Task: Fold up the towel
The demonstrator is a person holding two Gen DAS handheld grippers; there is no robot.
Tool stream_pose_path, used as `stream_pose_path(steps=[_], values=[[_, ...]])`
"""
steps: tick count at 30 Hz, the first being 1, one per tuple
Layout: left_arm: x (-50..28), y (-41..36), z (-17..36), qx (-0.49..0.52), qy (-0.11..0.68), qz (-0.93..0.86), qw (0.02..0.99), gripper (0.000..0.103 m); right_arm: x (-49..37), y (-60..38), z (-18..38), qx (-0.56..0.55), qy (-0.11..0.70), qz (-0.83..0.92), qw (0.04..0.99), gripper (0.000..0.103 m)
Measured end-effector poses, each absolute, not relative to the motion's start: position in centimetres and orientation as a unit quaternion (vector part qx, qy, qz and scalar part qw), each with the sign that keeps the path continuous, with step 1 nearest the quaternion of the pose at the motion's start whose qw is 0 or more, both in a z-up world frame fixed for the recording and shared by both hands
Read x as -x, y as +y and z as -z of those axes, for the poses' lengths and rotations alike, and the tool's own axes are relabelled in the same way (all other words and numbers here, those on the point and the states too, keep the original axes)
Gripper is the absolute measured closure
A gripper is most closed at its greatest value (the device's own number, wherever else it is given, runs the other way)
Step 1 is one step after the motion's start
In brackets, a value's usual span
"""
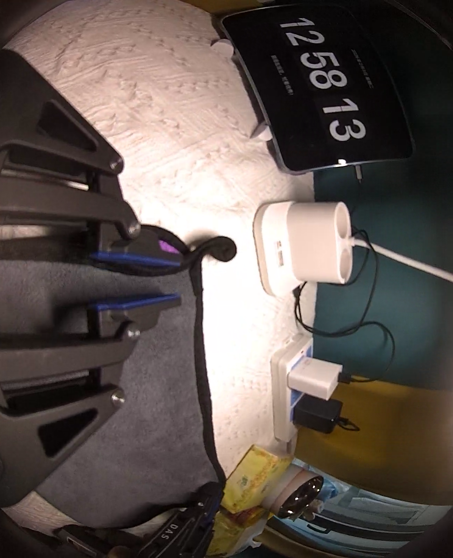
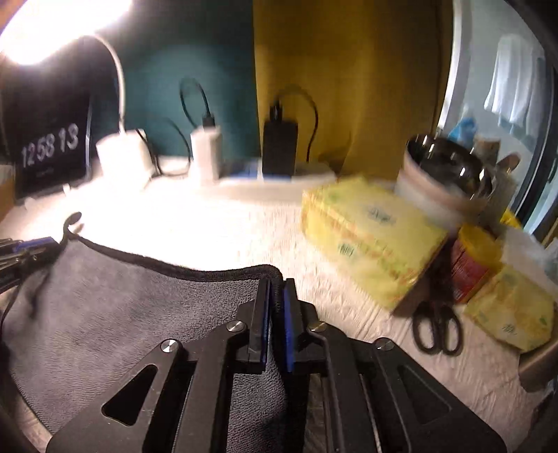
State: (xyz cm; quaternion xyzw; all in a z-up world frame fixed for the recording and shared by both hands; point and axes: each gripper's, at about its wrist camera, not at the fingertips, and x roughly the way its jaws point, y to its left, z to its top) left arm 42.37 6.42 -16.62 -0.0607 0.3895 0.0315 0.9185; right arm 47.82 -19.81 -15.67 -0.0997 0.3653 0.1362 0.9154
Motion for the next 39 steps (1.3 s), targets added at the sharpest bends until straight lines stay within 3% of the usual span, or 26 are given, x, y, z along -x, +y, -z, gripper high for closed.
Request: stream_pose_path(steps=[2,3,5,6,39], values=[[-42.1,6.2,16.3,0.059,0.386,-0.029,0.920,0.076,-47.9,-20.2,15.7,0.090,0.366,-0.131,0.917,0.067],[-41.8,6.1,16.0,0.056,0.385,-0.030,0.921,0.071,-47.8,-20.5,15.6,0.085,0.363,-0.127,0.919,0.064],[-41.3,6.1,15.5,0.060,0.380,-0.026,0.923,0.038,-47.5,-20.9,15.3,0.082,0.358,-0.120,0.922,0.063],[-41.1,6.1,15.2,0.063,0.377,-0.024,0.924,0.033,-47.2,-21.0,15.1,0.080,0.356,-0.116,0.924,0.063],[-28.4,3.4,8.2,0.060,0.306,-0.002,0.950,0.032,-34.3,-21.8,8.5,0.067,0.296,-0.122,0.945,0.062]])
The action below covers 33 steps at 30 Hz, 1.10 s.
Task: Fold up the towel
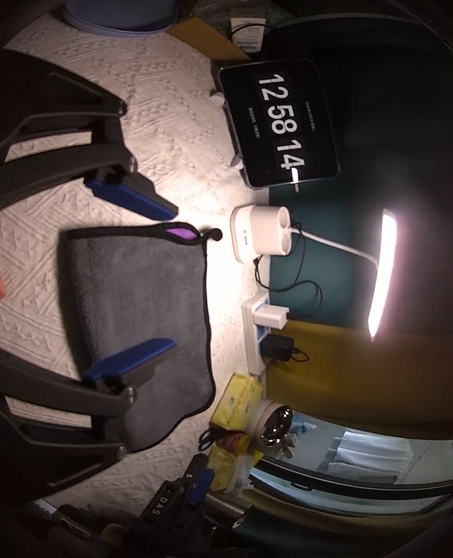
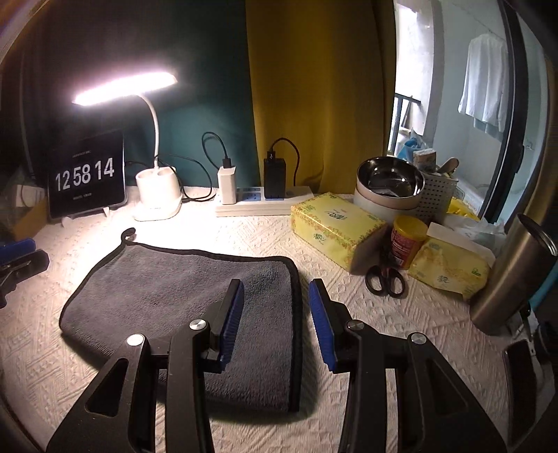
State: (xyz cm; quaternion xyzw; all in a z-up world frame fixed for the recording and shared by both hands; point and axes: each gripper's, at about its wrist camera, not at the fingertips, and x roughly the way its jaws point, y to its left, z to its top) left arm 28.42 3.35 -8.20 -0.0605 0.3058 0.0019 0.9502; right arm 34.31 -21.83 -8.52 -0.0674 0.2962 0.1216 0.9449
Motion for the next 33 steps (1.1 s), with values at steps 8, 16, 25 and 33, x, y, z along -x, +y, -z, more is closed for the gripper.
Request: stream_pose_path(steps=[8,16,25,33], values=[[-24.8,2.8,6.6,0.056,0.282,0.001,0.958,0.031,-30.7,-22.1,7.0,0.066,0.278,-0.127,0.950,0.062],[-21.4,1.5,5.7,0.053,0.265,0.008,0.963,0.031,-27.1,-22.1,5.5,0.069,0.255,-0.137,0.955,0.062],[-17.7,0.2,4.3,0.032,0.236,0.007,0.971,0.019,-23.1,-22.6,4.2,0.070,0.232,-0.142,0.960,0.062],[-14.1,-0.8,2.9,0.030,0.202,0.013,0.979,0.011,-19.1,-23.4,2.4,0.069,0.203,-0.140,0.967,0.062]])
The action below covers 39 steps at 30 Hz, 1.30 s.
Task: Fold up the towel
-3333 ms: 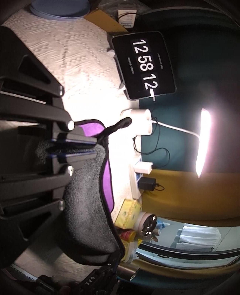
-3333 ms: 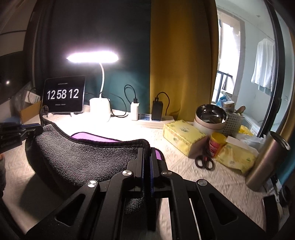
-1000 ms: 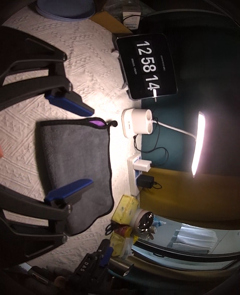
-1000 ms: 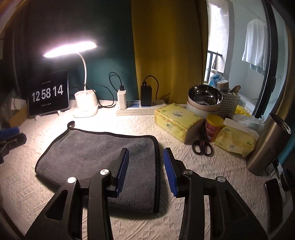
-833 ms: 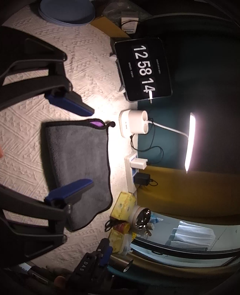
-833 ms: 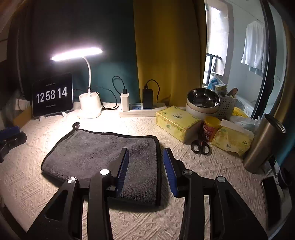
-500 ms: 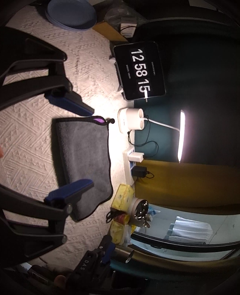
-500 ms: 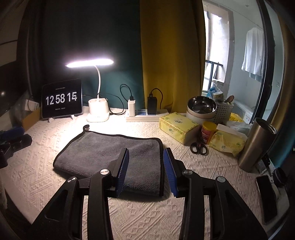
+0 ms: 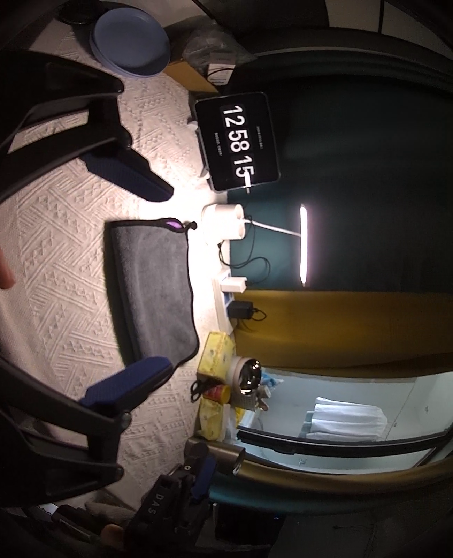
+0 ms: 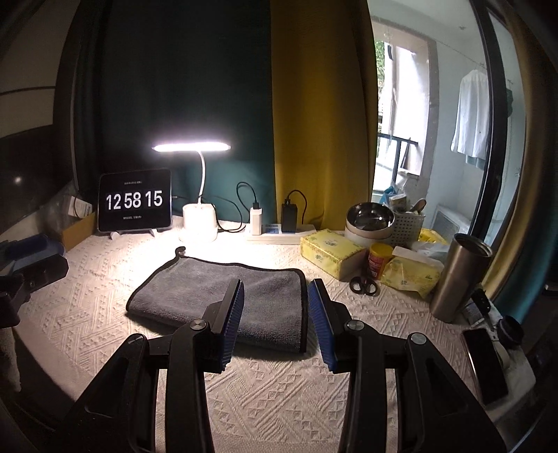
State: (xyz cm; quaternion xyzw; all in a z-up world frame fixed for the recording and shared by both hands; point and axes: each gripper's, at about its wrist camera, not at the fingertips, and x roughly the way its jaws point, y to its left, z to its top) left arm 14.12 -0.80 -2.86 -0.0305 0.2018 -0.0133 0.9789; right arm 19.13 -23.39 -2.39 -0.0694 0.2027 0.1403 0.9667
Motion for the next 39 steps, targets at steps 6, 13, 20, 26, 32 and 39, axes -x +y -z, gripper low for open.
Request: stream_pose_path(steps=[6,13,20,26,32,39], values=[[-10.5,-0.8,1.4,0.040,0.162,0.004,0.986,0.010,-15.5,-23.7,0.7,0.071,0.172,-0.145,0.972,0.062],[-6.6,-1.3,-0.5,0.027,0.131,-0.034,0.990,0.010,-11.6,-24.1,-1.0,0.070,0.143,-0.148,0.976,0.061],[-0.9,-1.6,-1.1,0.033,0.076,-0.042,0.996,0.007,-7.1,-25.3,-1.7,0.053,0.112,-0.138,0.983,0.044],[2.3,-0.5,0.6,0.058,0.064,-0.051,0.995,0.003,-3.8,-25.9,-0.5,0.048,0.105,-0.131,0.985,0.040],[3.1,-0.8,1.3,0.043,0.065,-0.054,0.995,0.003,-3.1,-25.8,0.4,0.050,0.117,-0.134,0.983,0.039],[2.9,-1.2,1.4,0.039,0.064,-0.050,0.996,0.003,-3.5,-25.6,0.4,0.050,0.118,-0.142,0.982,0.039]])
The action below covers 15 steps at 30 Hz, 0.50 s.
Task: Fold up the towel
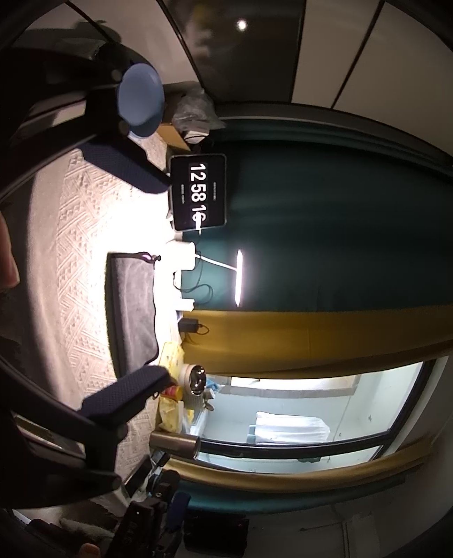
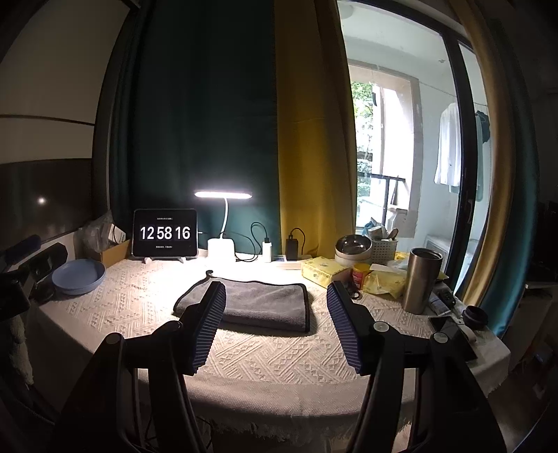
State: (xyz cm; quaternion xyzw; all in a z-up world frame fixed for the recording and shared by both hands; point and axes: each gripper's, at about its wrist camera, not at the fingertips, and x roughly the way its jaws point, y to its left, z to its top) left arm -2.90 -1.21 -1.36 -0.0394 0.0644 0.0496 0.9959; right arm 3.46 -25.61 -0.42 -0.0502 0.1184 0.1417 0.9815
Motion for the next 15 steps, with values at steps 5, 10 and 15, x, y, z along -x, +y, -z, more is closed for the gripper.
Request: stream_pose_path(steps=[5,10,15], values=[[2.79,-1.14,1.33,0.041,0.066,-0.050,0.996,0.003,-3.65,-25.87,0.48,0.047,0.122,-0.141,0.981,0.039],[2.72,-1.20,1.28,0.039,0.066,-0.048,0.996,0.003,-3.63,-25.82,0.42,0.047,0.121,-0.140,0.982,0.039],[2.77,-1.25,1.32,0.039,0.065,-0.047,0.996,0.003,-3.63,-25.82,0.40,0.047,0.121,-0.140,0.982,0.039]])
